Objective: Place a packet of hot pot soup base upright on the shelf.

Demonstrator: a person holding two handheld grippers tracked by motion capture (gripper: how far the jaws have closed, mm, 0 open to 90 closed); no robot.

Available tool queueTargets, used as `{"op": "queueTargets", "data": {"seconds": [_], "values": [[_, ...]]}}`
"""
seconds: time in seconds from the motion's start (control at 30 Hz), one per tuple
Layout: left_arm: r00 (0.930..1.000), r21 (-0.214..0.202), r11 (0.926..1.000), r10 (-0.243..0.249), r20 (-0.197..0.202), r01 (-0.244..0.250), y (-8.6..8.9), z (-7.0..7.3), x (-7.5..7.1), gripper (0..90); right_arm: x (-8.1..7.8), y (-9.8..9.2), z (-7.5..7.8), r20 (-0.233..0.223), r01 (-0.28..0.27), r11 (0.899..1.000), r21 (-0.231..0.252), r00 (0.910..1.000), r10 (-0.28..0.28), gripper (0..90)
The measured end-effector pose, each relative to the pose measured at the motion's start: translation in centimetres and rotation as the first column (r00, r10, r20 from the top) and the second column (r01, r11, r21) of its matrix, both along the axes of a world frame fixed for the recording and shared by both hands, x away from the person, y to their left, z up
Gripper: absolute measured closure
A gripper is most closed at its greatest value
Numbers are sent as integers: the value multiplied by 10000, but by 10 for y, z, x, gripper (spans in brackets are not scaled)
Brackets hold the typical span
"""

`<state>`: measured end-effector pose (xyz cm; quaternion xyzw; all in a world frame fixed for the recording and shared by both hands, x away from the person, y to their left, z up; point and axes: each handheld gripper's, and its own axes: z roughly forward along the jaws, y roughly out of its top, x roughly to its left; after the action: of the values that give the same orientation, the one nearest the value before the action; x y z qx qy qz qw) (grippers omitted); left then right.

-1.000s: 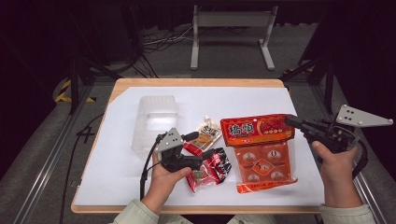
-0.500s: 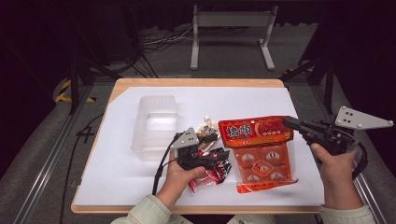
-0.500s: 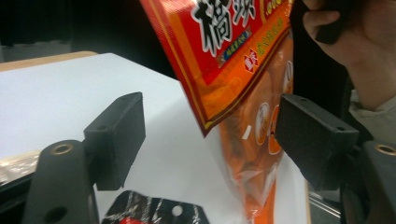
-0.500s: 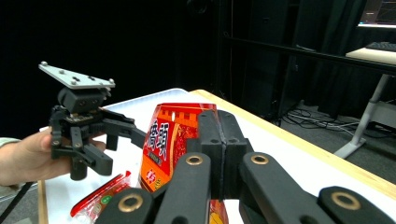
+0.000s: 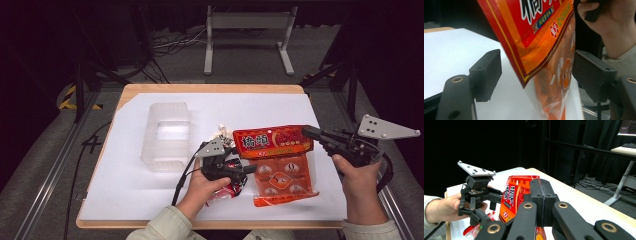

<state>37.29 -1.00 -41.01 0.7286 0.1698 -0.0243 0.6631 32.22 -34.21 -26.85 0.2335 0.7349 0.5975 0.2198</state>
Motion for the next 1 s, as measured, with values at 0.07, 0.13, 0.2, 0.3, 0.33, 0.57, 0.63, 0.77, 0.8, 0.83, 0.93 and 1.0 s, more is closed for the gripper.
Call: {"op": "queueTargets", "data": {"seconds": [0.07, 0.13, 0.2, 0.3, 0.33, 0.57, 0.63, 0.77, 0.8, 0.83, 0.93, 1.0], "values": [[9998, -53, 9998, -181, -36, 180, -5, -2, 0, 250, 0, 0, 0, 30, -10, 10000, -53, 10000, 10, 900], [9996, -95, 9996, -283, -16, 283, -8, -5, 1, 249, 1, -1, 0, 42, -3, 10000, -48, 10000, 3, 900], [9994, -143, 9993, -333, -26, 332, -12, -6, 2, 255, 2, -1, -1, 11, -15, 10000, -39, 10000, 15, 900], [9992, -280, 9988, -393, -7, 392, -17, -8, 4, 255, 2, -2, -2, -5, -27, 10000, -22, 10000, 27, 900], [9990, -280, 9987, -436, -50, 434, -18, -8, 4, 255, 3, -2, -2, 1, -28, 10000, -13, 10000, 28, 900], [9979, -253, 9978, -609, 233, 615, -26, -9, 2, 314, 3, -3, -3, -51, -64, 10000, 41, 10000, 65, 900], [9959, -230, 9957, -900, -53, 899, -29, -10, 3, 328, 4, -3, -3, -50, -82, 10000, 52, 10000, 82, 900], [9945, -136, 9946, -1031, -154, 1029, -33, -12, 4, 335, 4, -3, -3, -50, -97, 9999, 69, 9999, 97, 900], [9943, -118, 9946, -1038, -238, 1035, -35, -13, 4, 340, 4, -3, -3, -18, -95, 9999, 70, 10000, 95, 900], [9941, -96, 9944, -1056, -252, 1054, -35, -14, 4, 343, 4, -3, -4, -50, -74, 9999, 82, 10000, 74, 900], [9927, -17, 9937, -1124, -434, 1124, -38, -16, 4, 378, 4, -4, -4, -66, -81, 9999, 89, 9999, 81, 900], [9918, 94, 9929, -1178, -490, 1184, -40, -17, 3, 428, 4, -4, -4, -63, -78, 9999, 84, 9999, 78, 900]]}}
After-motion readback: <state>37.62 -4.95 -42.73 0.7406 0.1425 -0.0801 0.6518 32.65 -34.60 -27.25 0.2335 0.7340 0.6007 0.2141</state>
